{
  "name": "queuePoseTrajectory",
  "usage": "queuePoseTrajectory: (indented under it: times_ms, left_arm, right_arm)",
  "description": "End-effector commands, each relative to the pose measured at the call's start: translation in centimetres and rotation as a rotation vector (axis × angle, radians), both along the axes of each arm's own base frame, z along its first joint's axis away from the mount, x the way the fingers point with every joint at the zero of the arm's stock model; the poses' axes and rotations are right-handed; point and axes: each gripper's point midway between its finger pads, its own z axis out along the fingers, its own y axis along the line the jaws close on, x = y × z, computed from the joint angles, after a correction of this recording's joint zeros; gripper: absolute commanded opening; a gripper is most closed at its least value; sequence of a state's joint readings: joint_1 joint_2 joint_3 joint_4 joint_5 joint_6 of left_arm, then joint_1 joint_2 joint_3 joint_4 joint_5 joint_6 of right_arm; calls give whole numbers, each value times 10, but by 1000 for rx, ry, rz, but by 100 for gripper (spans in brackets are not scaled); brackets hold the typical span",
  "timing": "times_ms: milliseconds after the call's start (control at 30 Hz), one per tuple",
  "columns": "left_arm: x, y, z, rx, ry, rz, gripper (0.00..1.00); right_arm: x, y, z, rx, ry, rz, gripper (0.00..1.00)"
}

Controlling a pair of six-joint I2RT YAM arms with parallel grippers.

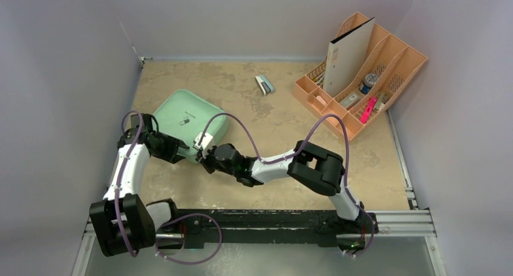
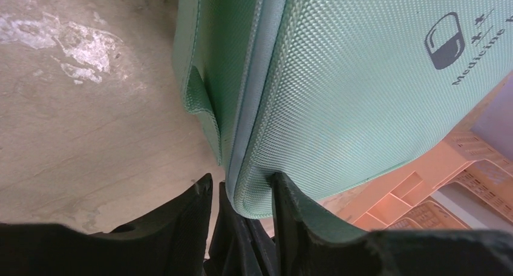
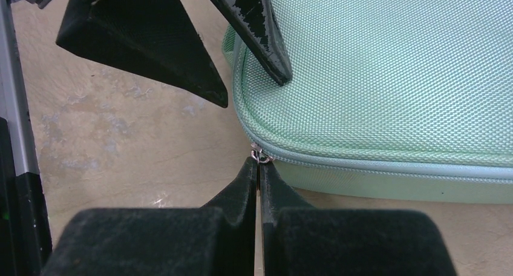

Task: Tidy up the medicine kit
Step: Zip the medicine box at the center of the board.

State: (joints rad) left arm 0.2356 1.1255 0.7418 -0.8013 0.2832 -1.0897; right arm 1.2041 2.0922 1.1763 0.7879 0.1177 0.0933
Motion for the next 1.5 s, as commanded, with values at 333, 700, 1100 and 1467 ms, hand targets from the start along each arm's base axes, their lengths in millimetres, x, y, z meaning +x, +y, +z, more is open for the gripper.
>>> queuePoseTrajectory:
  times_ms: [333, 700, 1100, 1467]
  left_arm:
    - [-9, 25, -30, 134, 136, -25, 0]
    - [-16, 38, -32, 221, 148, -44, 0]
    - [-21, 47, -31, 280, 153, -41, 0]
    - [-29, 53, -34, 318, 182, -39, 0]
  right_arm:
    - [16, -9, 6, -31, -41, -53, 0]
    - [45, -43, 5, -83, -65, -116, 0]
    - [103, -91, 7, -141, -137, -180, 0]
    - [172, -125, 7, -215, -191, -245, 0]
